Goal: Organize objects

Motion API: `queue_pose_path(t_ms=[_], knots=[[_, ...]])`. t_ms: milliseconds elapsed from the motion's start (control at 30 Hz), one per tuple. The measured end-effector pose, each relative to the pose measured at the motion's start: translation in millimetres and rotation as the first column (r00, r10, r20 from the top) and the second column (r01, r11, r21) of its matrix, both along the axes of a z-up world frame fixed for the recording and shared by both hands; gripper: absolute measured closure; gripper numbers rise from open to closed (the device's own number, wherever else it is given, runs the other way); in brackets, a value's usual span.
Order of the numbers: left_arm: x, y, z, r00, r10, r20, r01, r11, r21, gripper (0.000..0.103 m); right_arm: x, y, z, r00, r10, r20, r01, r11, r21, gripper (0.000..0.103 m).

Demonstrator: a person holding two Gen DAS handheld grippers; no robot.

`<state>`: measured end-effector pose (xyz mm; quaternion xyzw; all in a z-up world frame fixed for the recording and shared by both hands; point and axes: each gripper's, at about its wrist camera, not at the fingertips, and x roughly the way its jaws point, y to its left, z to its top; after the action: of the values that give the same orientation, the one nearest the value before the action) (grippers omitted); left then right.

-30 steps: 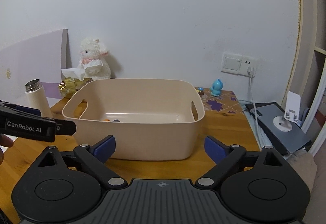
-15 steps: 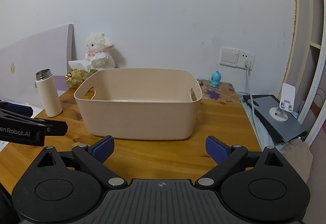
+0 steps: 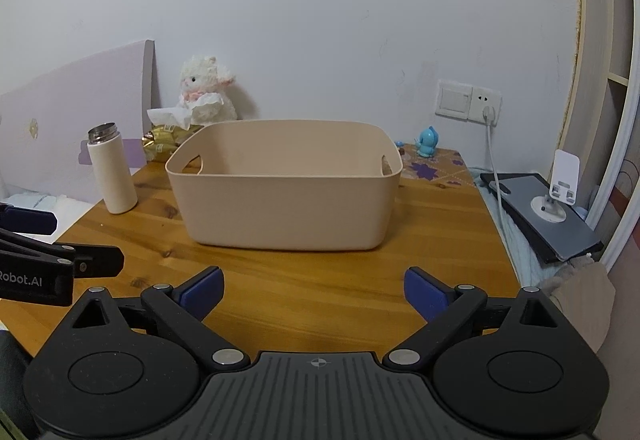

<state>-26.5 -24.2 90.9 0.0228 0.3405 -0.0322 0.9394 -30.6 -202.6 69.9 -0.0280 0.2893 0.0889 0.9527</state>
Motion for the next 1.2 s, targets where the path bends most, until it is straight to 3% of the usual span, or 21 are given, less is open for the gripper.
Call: queue_pose_path(t_ms=[433,1200], knots=[[-8.2,10.2,-2.4,1.000,0.019,-0.019,-0.019,1.000,0.003,0.010,-7.1,2.5,-0.9,1.000,-0.001,-0.017,0.001,1.000,0.010,0.005],[-2.6,6.5,-4.5,0.999,-0.028,-0.035,0.028,1.000,0.008,0.009,-6.2,-6.1,1.3,0.999,-0.034,-0.023,0.034,0.999,0.020,0.004]])
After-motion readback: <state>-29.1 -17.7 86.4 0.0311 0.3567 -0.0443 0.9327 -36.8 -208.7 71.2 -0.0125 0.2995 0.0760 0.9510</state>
